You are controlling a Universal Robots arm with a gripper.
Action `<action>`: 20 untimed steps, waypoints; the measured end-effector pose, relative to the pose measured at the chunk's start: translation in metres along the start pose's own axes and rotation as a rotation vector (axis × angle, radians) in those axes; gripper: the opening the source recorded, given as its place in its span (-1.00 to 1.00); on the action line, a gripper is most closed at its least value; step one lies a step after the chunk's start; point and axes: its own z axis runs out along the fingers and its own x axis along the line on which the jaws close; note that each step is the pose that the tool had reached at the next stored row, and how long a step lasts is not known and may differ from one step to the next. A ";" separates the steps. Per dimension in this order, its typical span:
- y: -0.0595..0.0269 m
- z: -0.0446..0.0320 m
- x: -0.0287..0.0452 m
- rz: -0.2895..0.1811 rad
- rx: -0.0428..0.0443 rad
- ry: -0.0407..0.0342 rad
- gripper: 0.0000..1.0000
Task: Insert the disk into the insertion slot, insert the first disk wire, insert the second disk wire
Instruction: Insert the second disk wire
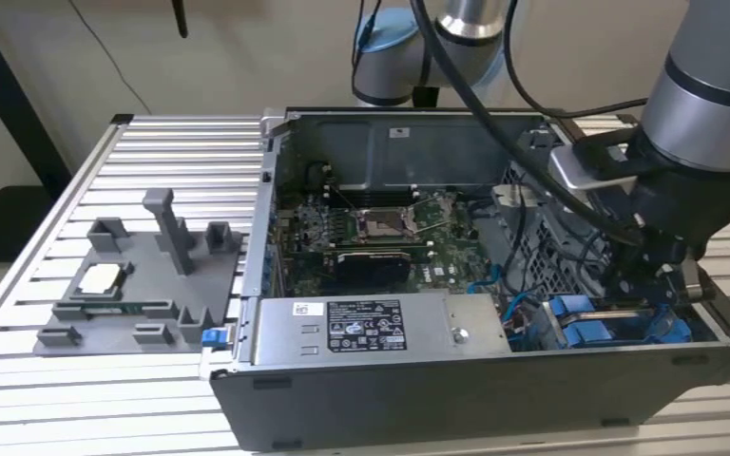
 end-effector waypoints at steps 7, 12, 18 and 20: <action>-0.0001 0.0028 0.0002 0.000 0.0003 0.0003 -0.68; 0.0007 0.0071 0.0006 0.000 0.0005 0.0005 -0.68; -0.0002 0.0033 0.0003 0.000 -0.0022 0.0000 -0.51; -0.0015 -0.0033 -0.0004 0.000 -0.0054 0.0005 -0.51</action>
